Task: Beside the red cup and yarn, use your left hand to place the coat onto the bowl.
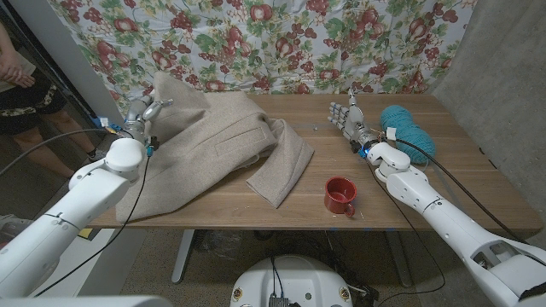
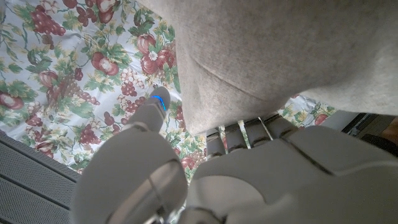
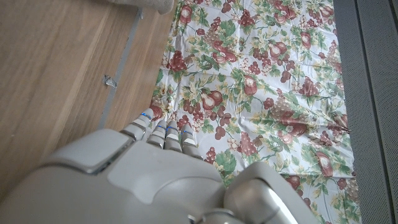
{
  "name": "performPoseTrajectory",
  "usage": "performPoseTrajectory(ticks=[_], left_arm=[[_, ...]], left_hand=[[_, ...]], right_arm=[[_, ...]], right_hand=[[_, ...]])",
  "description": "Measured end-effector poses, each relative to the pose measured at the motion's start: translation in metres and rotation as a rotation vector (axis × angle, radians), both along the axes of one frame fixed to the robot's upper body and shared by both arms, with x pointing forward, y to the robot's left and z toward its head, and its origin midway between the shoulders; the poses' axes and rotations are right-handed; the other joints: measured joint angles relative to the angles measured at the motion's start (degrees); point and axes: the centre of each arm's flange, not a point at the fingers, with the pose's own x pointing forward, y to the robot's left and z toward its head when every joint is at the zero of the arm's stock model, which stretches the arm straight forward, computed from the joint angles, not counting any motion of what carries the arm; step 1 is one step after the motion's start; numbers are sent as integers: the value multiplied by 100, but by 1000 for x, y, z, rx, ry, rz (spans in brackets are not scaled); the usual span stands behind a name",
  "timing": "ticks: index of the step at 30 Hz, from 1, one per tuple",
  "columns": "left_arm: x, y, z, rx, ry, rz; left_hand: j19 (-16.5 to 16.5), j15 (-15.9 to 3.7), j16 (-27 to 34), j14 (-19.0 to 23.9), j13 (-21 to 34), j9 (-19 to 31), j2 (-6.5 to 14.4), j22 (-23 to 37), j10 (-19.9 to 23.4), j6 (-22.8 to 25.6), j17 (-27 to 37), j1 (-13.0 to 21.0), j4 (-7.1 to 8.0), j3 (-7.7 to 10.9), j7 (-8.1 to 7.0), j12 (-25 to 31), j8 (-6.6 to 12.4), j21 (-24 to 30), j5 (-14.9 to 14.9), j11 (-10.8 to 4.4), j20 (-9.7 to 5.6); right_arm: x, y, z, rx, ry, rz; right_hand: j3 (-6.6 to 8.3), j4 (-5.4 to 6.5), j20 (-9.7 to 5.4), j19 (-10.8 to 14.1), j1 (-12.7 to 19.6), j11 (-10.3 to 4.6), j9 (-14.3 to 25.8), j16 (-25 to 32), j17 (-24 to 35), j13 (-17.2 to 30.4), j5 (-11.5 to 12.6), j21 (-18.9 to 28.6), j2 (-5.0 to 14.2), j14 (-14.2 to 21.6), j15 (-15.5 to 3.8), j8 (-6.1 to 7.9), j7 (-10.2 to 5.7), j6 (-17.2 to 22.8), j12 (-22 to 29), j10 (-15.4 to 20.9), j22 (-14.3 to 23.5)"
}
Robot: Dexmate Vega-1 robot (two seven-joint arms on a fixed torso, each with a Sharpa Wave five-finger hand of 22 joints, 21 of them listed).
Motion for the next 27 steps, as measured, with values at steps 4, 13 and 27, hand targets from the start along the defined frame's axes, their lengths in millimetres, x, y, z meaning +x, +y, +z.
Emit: performPoseTrajectory(ticks=[4, 13, 27], left_arm=[[0, 0, -2, 6, 4, -12], [-10, -4, 4, 10, -24, -33], [-39, -16, 35, 40, -152, -67]], left_hand=[[-11, 0, 0, -40, -27, -23, -33, 0, -22, -114, -27, -127, 9, -65, -46, 15, -105, -72, 0, 22, 10], [-24, 31, 1, -214, -80, -27, -58, 0, -205, -249, -26, -406, 43, -235, -55, 15, -251, -196, 0, 0, 24], [108, 11, 1, -316, -106, -27, -13, 0, -234, -215, -26, -512, 5, -321, -150, 15, -301, -306, 0, -75, -107]], right_arm=[[0, 0, 0, -1, 1, 0], [-2, 1, 1, -4, -2, 4], [-6, 0, 1, -4, -10, 3]], right_hand=[[0, 0, 0, 0, 0, 0, 0, 0, 0, 0, 0, 0, 0, 0, 0, 0, 0, 0, 0, 0, 0], [0, 0, 0, 0, 0, 0, 0, 0, 0, 0, 0, 0, 0, 0, 0, 0, 0, 0, 0, 0, 0], [18, -18, 0, 0, 0, 0, 0, 0, 0, 0, 0, 0, 0, 0, 0, 0, 0, 0, 0, 0, 0]])
